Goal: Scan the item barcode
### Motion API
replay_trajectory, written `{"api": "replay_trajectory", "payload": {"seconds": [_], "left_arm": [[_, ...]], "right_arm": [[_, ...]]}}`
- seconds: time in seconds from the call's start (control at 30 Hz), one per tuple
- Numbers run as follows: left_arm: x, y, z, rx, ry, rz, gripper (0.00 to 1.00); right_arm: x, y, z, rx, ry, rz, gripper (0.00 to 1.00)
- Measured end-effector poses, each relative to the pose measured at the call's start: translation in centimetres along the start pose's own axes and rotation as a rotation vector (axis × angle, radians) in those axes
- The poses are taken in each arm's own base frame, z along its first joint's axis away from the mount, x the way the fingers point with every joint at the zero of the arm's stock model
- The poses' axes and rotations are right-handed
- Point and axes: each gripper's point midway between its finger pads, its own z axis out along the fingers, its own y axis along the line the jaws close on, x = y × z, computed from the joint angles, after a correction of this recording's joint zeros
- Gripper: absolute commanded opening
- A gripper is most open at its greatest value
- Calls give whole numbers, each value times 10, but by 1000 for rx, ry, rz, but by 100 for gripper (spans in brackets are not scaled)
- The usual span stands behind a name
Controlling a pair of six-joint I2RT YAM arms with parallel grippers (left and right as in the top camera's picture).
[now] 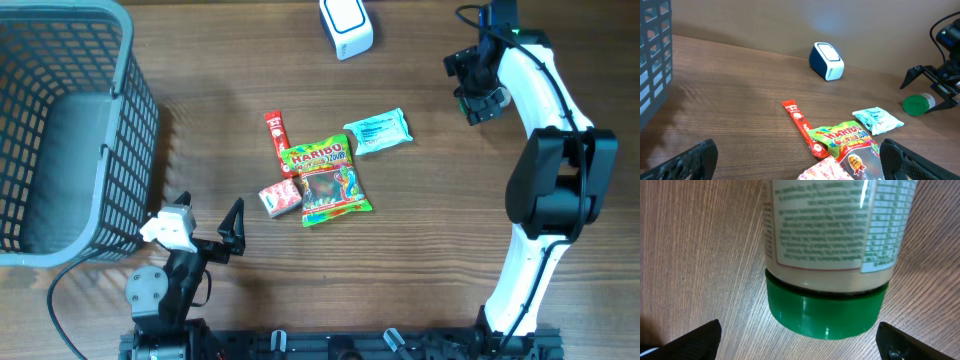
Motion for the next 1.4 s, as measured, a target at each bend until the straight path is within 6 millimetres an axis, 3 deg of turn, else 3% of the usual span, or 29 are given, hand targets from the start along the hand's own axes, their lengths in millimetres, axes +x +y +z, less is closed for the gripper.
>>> {"api": "replay_trajectory", "payload": {"seconds": [0.2, 0.47, 0.57, 0.73, 0.9, 1.03, 1.17, 1.23, 1.33, 1.4], "left_arm": [[0, 0, 0, 0, 0, 0, 100], [0, 0, 0, 0, 0, 0, 100], [0, 0, 0, 0, 0, 0, 100], [0, 0, 0, 0, 0, 0, 100], [0, 0, 0, 0, 0, 0, 100], [0, 0, 0, 0, 0, 0, 100], [0, 0, 0, 0, 0, 0, 100], [0, 0, 0, 0, 0, 0, 100], [0, 0, 0, 0, 0, 0, 100], [0, 0, 0, 0, 0, 0, 100]], "right_arm": [[-10, -11, -1, 48, -53, 3, 99], [-46, -24, -1, 56, -103, 48, 98], [-53, -24, 6, 53, -112, 46, 90], [-47, -28, 38, 79, -71, -16, 69], [-45, -27, 40, 69, -50, -60, 64], [-47, -39, 36, 95, -16, -87, 64], [-77, -60, 20, 103, -15, -65, 64], [-106, -77, 3, 95, -39, -24, 64], [-166, -120, -27, 79, -109, 87, 64], [-197, -150, -37, 90, -147, 155, 64]]}}
